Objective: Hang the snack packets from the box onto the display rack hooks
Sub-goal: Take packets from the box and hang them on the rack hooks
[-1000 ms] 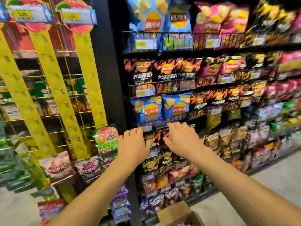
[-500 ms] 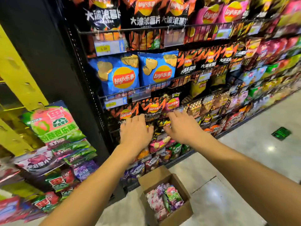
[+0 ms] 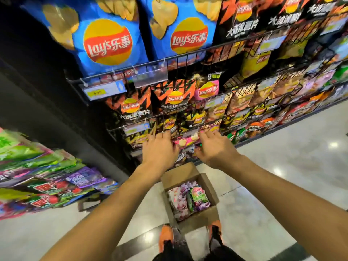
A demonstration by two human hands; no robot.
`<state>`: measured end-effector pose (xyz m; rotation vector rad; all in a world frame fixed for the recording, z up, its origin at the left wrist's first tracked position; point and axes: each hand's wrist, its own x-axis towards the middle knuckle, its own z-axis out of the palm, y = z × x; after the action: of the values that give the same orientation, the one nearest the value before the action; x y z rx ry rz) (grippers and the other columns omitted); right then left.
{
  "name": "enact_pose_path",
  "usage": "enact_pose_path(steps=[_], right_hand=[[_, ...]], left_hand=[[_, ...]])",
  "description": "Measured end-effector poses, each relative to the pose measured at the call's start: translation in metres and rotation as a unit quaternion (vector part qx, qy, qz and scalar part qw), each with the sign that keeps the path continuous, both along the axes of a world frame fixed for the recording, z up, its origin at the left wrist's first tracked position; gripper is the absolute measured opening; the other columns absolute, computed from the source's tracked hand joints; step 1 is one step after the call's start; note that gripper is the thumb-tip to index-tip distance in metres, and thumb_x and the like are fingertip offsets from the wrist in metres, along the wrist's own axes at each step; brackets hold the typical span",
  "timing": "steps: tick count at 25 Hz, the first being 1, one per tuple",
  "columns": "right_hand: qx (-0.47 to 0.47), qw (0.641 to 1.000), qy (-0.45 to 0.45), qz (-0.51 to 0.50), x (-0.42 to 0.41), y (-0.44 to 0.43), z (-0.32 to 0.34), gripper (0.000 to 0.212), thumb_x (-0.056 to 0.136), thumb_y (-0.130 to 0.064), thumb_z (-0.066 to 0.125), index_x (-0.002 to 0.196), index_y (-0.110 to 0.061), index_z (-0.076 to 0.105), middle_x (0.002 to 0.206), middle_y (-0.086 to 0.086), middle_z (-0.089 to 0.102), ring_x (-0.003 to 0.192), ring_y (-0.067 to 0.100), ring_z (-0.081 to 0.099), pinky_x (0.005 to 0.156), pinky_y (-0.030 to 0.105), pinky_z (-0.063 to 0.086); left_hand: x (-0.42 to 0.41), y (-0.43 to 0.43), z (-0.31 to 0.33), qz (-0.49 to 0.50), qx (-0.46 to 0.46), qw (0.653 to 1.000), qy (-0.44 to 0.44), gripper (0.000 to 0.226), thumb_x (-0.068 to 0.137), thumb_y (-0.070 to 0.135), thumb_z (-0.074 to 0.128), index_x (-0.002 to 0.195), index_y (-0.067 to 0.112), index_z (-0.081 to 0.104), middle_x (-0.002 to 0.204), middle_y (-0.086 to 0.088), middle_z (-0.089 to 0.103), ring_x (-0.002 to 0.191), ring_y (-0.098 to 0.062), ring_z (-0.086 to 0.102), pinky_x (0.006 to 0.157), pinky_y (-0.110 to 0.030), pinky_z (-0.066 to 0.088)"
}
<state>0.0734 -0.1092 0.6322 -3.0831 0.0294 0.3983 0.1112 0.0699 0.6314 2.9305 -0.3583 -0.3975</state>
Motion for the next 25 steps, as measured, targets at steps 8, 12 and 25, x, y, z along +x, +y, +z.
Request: enact_pose_path(steps=[8, 12, 25], right_hand=[[0.041, 0.993, 0.077, 0.078, 0.021, -0.052, -0.089, 0.051, 0.098, -0.049, 0.043, 0.133, -0.012, 0.046, 0.129, 0.011, 0.056, 0.121, 0.033, 0.049, 0.096, 0.044, 0.047], [0.027, 0.986, 0.139, 0.091, 0.009, -0.059, -0.153, 0.052, 0.097, -0.048, 0.047, 0.135, -0.013, 0.046, 0.131, 0.012, 0.056, 0.124, 0.034, 0.049, 0.099, 0.044, 0.045], [0.040, 0.962, 0.270, 0.015, -0.042, -0.085, -0.435, 0.060, 0.097, -0.056, 0.040, 0.141, -0.014, 0.042, 0.132, 0.012, 0.057, 0.121, 0.034, 0.052, 0.098, 0.043, 0.047]], left_hand=[[-0.018, -0.051, -0.096, 0.141, -0.008, 0.985, 0.102, 0.059, 0.102, 0.050, 0.052, 0.147, 0.013, 0.043, 0.143, -0.014, 0.056, 0.138, -0.038, 0.047, 0.110, -0.052, 0.041], [-0.031, -0.062, -0.152, 0.165, 0.008, 0.974, 0.154, 0.062, 0.102, 0.050, 0.051, 0.149, 0.011, 0.043, 0.146, -0.014, 0.055, 0.139, -0.038, 0.046, 0.111, -0.050, 0.042], [-0.069, -0.092, -0.433, 0.147, 0.062, 0.938, 0.308, 0.060, 0.107, 0.048, 0.042, 0.149, 0.006, 0.039, 0.147, -0.019, 0.054, 0.138, -0.038, 0.048, 0.106, -0.046, 0.045]])
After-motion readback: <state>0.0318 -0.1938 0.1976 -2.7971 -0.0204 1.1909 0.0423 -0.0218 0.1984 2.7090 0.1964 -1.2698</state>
